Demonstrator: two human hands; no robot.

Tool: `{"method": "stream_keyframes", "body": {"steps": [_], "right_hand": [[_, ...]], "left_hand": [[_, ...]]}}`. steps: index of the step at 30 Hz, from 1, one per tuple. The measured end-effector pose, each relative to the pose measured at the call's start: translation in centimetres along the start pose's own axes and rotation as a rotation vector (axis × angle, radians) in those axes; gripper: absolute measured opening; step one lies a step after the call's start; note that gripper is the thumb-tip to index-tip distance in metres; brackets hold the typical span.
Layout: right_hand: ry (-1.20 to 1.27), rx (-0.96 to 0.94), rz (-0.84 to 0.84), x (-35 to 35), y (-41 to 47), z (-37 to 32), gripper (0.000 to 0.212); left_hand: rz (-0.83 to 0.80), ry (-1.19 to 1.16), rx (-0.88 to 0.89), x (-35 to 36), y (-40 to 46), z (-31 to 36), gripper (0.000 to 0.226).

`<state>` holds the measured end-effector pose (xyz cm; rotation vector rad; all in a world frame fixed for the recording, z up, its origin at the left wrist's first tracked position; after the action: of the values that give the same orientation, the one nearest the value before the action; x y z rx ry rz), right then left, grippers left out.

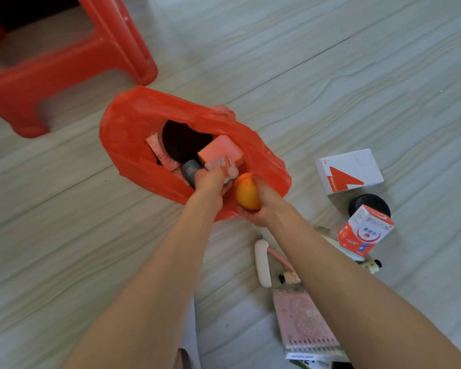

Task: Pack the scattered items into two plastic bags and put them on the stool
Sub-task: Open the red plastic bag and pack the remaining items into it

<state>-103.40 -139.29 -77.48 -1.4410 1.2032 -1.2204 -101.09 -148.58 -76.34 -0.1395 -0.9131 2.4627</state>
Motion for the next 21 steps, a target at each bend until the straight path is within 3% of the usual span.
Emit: {"method": "stream_keyframes", "body": {"steps": [4,7,10,15,19,21], "right_hand": [[0.088,-0.038,-0.022,-0.2,-0.1,0.0,0.046],[-0.004,-0.097,-0.055,-1.1,-0.6,0.1,0.038],[-0.155,-0.118,-0.078,-3.6,-1.8,0.7,0.015],[-0.52,-0.337,0.215,-10.5,-2.6,1.8,0.023],[-0.94,-0.632,0.467,-15.4,-2.6,2.1,0.024],[-1.158,-0.748,0.547,-17.1,-2.2,2.2,0.028]], "left_hand": [[-0.037,-0.093,-0.008,-0.3,0.9,0.1,0.04],[-0.019,-0.18,-0.031,-1.2,1.5,-0.7,0.044],[-0.046,-0.313,-0.052,-1.3,1.2,-1.0,0.041],[-0.074,-0.241,0.022,0.5,1.3,0.0,0.043],[-0.113,0.066,0.189,1.6,-0.2,-0.1,0.044],[-0.126,0.206,0.259,1.1,-0.4,-1.2,0.062]]}}
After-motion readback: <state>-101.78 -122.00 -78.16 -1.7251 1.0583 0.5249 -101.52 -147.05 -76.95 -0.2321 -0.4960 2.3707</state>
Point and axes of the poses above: each hand's wrist, its own y-axis towards the middle knuckle, its own x-axis out of the palm, z = x × y, the point moved 2 cm from there along y, towards the middle knuckle, and after that the axes turned 11 degrees about x, right-handed, at the moved point
